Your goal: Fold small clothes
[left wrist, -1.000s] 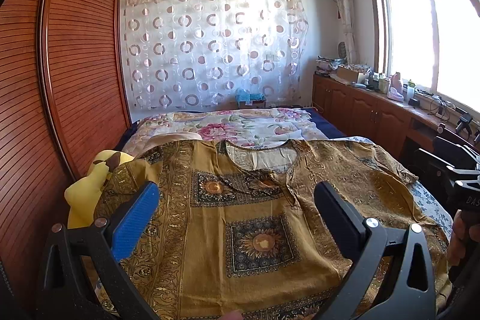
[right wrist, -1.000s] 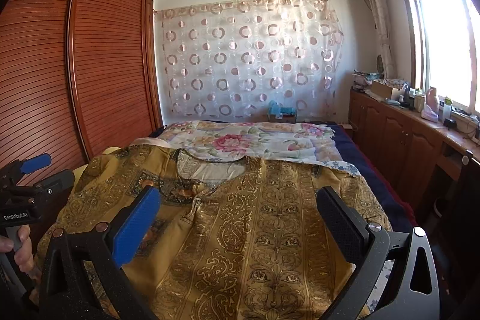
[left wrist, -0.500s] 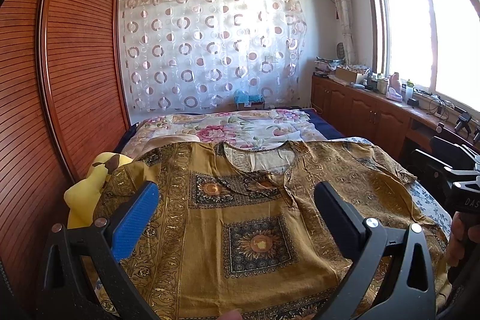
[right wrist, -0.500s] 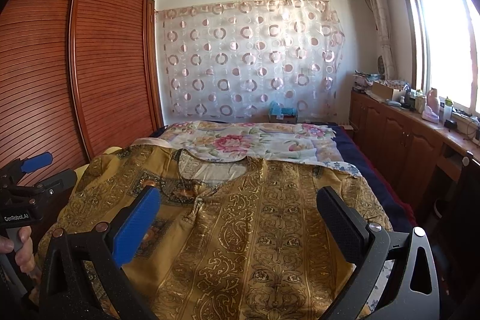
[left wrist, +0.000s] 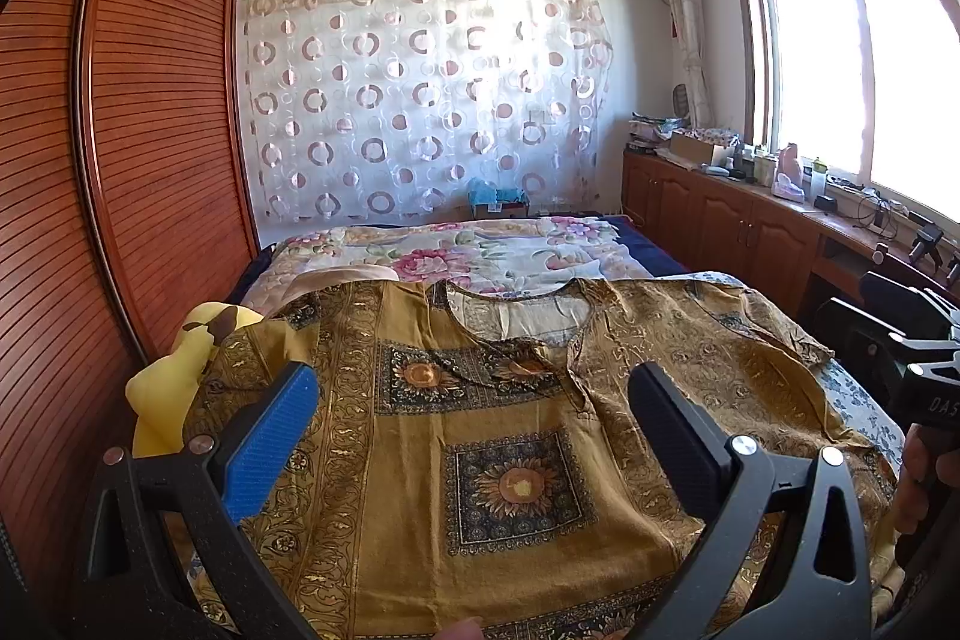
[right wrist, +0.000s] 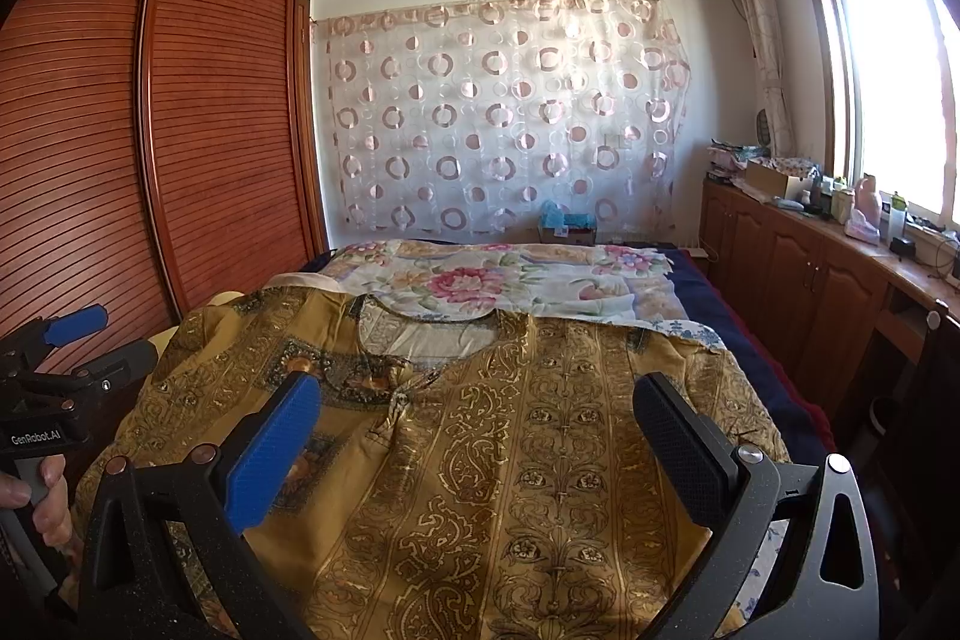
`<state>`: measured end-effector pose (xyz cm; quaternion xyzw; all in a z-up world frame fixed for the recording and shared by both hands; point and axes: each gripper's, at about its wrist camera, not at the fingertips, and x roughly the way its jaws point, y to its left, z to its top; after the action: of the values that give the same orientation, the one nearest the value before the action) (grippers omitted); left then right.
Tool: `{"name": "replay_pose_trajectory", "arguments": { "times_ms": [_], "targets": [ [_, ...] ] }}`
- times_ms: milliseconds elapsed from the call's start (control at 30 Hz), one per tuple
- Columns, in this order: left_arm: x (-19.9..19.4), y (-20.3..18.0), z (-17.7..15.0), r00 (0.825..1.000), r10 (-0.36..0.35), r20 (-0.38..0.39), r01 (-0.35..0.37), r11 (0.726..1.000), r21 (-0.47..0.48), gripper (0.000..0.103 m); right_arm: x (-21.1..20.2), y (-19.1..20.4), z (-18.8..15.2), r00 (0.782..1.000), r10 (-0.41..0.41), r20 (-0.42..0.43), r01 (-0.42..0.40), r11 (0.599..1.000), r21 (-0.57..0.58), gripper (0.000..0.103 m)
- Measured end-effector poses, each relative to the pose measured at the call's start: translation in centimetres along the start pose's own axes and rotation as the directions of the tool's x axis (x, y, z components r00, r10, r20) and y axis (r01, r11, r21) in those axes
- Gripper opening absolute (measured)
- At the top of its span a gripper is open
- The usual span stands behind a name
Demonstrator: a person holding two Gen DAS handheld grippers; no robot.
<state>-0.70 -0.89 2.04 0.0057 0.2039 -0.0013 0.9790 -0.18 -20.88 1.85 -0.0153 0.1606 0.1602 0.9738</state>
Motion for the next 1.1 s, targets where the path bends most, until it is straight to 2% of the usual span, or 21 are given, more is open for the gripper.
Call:
{"name": "replay_pose_trajectory", "arguments": {
  "times_ms": [1100],
  "targets": [
    [0.02, -0.24, -0.04, 1.000, 0.000, -0.001, 0.000, 1.000, 0.002, 0.103, -0.02, 0.35, -0.04, 1.000, 0.006, 0.003, -0.006, 1.000, -0.003, 0.103]
  ]
}}
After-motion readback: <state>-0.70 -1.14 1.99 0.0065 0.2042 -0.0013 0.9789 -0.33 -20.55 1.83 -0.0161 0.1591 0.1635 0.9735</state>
